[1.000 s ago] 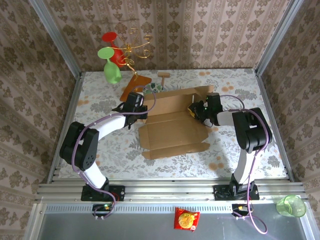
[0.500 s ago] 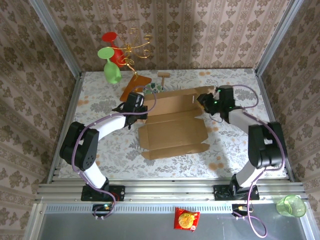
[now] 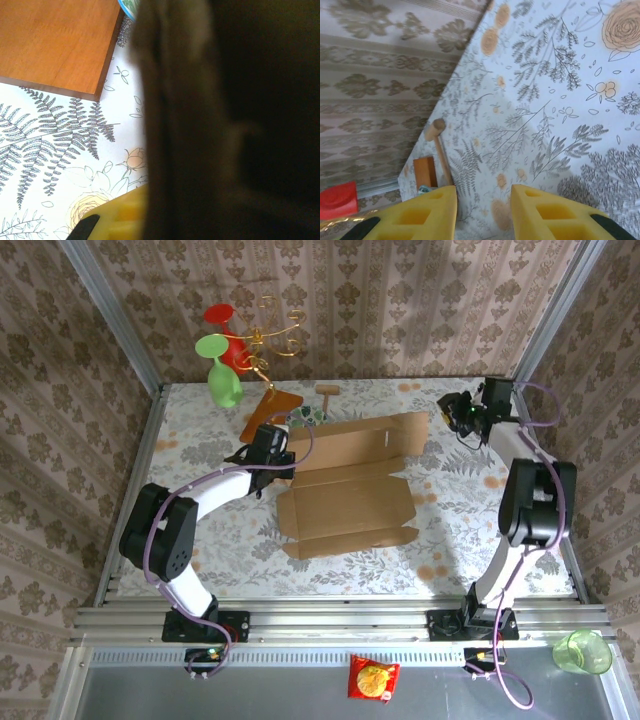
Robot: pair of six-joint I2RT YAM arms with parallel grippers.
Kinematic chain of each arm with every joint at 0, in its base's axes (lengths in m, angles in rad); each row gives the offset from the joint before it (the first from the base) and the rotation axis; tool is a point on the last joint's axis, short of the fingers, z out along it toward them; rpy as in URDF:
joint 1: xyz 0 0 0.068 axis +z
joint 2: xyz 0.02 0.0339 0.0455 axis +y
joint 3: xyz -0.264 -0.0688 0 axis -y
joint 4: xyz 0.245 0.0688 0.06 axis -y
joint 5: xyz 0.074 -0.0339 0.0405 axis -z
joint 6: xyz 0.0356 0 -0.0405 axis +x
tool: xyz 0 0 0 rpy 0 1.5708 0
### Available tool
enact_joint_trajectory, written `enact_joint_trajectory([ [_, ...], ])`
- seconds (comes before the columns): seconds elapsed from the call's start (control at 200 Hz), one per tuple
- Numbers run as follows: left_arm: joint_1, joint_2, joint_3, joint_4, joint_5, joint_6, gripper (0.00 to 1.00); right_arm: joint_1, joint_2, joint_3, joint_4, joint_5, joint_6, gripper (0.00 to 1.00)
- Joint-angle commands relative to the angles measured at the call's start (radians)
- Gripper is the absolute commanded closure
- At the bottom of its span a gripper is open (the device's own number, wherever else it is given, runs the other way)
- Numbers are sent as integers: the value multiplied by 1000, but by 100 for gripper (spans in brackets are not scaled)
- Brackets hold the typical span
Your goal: Fold the paper box
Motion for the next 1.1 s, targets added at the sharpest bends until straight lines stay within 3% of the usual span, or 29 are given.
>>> enact_joint_trajectory([
  [0.0, -1, -19, -4, -3, -19, 17, 100, 8, 112, 77, -65, -76, 54, 64],
  [0.175, 1, -13, -4, 1, -20, 2, 100, 43, 204, 148, -47, -185, 82, 62],
  [0.37, 3, -6, -15, 21, -18, -29, 100, 57, 157, 4, 56, -257, 116, 62],
  [0.75, 5, -8, -24, 40, -30, -63, 100, 58, 20, -280, 194, -289, 133, 65],
  [1.095, 5, -12, -23, 41, -21, -41, 100, 61, 34, -232, 129, -300, 58, 68],
])
